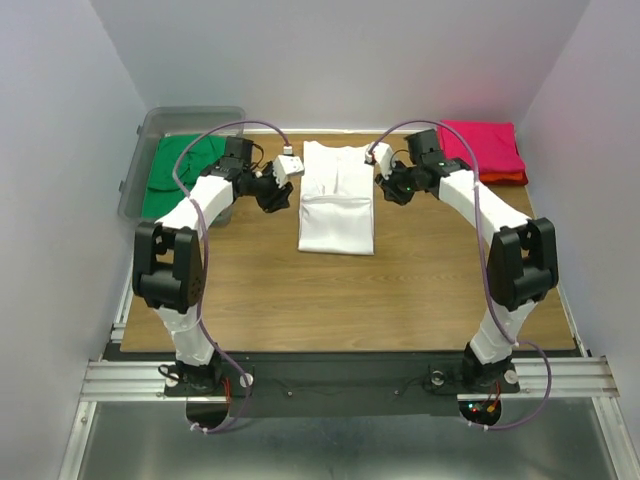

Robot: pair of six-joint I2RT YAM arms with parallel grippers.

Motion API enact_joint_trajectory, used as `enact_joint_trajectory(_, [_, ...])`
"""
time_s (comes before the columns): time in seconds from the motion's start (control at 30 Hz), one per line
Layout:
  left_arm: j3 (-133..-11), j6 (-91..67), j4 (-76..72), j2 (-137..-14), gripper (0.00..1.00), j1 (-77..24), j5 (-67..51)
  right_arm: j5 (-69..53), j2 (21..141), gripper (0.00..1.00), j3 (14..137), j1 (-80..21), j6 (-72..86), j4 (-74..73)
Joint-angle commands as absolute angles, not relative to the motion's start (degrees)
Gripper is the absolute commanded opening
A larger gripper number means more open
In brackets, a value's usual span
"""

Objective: Fold and stack the t-shirts
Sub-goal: Fold the tshirt

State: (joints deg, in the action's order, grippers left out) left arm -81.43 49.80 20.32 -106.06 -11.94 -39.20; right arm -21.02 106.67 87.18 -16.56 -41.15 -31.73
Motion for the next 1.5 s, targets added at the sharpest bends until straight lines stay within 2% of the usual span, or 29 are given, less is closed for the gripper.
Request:
enact_joint_trajectory(0.0, [-78.0, 46.8, 17.1, -101.4, 0.48, -14.1, -44.6, -25.1, 103.4, 0.22, 84.2, -20.2, -36.1, -30.2])
enact_joint_trajectory(0.1, [-81.8, 39.1, 15.6, -105.8, 0.44, -14.2, -47.4, -28.2, 106.8, 0.19, 86.5, -20.4, -30.1, -30.2])
enact_joint_trajectory(0.3, [-91.2, 22.7, 13.6, -117.0, 0.44, -14.2, -53.4, -35.4, 115.3, 0.17, 95.6, -19.8, -20.3, -30.1])
enact_joint_trajectory(0.57, [-100.9, 10.8, 9.2, -129.1, 0.44, -12.9, -47.9, -39.0, 131.5, 0.17, 106.9, -15.7, -13.1, -29.4])
enact_joint_trajectory(0.77, [-105.9, 6.0, 10.8, -134.9, 0.46, -11.0, -50.0, -38.0, 135.4, 0.18, 109.1, -13.8, -13.0, -29.7])
enact_joint_trajectory(0.83, [-104.2, 8.3, 11.6, -131.7, 0.49, -10.9, -51.9, -38.6, 131.8, 0.2, 107.8, -13.8, -13.4, -29.8])
enact_joint_trajectory(0.97, [-97.9, 18.0, 13.4, -121.2, 0.57, -11.0, -56.2, -40.1, 120.7, 0.4, 101.1, -14.0, -16.4, -29.8])
enact_joint_trajectory(1.07, [-91.7, 25.6, 17.0, -112.0, 0.58, -11.5, -54.5, -38.5, 111.3, 0.45, 93.9, -14.5, -20.2, -30.4])
enact_joint_trajectory(1.2, [-77.8, 39.8, 18.0, -99.6, 0.59, -13.8, -49.8, -32.9, 101.7, 0.45, 82.3, -16.5, -28.0, -31.1])
enact_joint_trajectory(1.33, [-65.6, 52.7, 14.9, -92.5, 0.61, -19.2, -41.7, -26.2, 96.8, 0.44, 72.5, -18.5, -39.0, -30.0])
enact_joint_trajectory(1.47, [-58.5, 60.8, 9.7, -89.5, 0.62, -23.7, -35.8, -22.4, 94.1, 0.44, 65.5, -20.4, -43.1, -24.5])
